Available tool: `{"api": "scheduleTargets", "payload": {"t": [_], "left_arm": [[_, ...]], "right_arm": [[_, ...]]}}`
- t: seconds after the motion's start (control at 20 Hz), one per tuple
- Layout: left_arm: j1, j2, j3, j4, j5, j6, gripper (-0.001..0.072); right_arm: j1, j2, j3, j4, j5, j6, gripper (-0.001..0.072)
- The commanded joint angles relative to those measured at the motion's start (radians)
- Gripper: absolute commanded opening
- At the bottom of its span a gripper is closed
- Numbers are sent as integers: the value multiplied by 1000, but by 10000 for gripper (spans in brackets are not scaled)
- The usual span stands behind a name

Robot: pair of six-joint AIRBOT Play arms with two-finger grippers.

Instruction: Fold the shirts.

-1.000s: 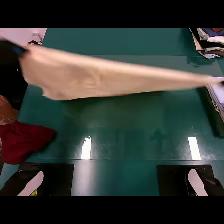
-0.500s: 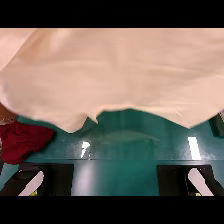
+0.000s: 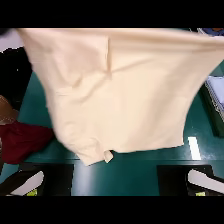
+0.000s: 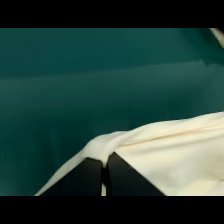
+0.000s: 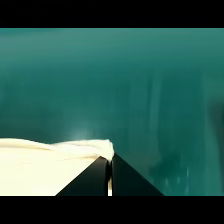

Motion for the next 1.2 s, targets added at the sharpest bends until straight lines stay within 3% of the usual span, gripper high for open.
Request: {"api": "scheduleTargets", "payload": {"t": [0.0, 0.2, 0.35, 0.5, 0.65, 0.95, 1.0, 1.05, 1.1, 1.15], "left_arm": [[1, -204, -111, -15, 6, 32, 23], [1, -421, -111, -29, 205, 95, 24], [1, -462, -111, -36, 286, 108, 24], [1, -456, -94, 2, 158, 108, 23], [-1, -450, -125, 126, 11, 106, 22], [-1, -450, -300, 144, 63, 92, 26], [1, -450, -309, 151, 54, 66, 151], [5, -450, -309, 156, 35, 41, 490], [11, -447, -305, 157, 3, 18, 524], [18, -434, -304, 164, -31, 19, 485]], "right_arm": [[105, -210, -51, -119, -9, 27, 16], [145, -426, 57, -117, -76, 42, 16], [166, -497, 169, -119, -79, 36, 16], [166, -492, 189, -124, -57, 15, 16], [169, -439, 62, -163, -59, 14, 15], [204, -358, -236, -170, -160, 16, 20], [205, -352, -257, -151, -166, 16, 94], [204, -347, -270, -127, -167, 16, 296], [201, -341, -269, -109, -154, 16, 374], [192, -323, -269, -100, -134, 14, 374]]}}
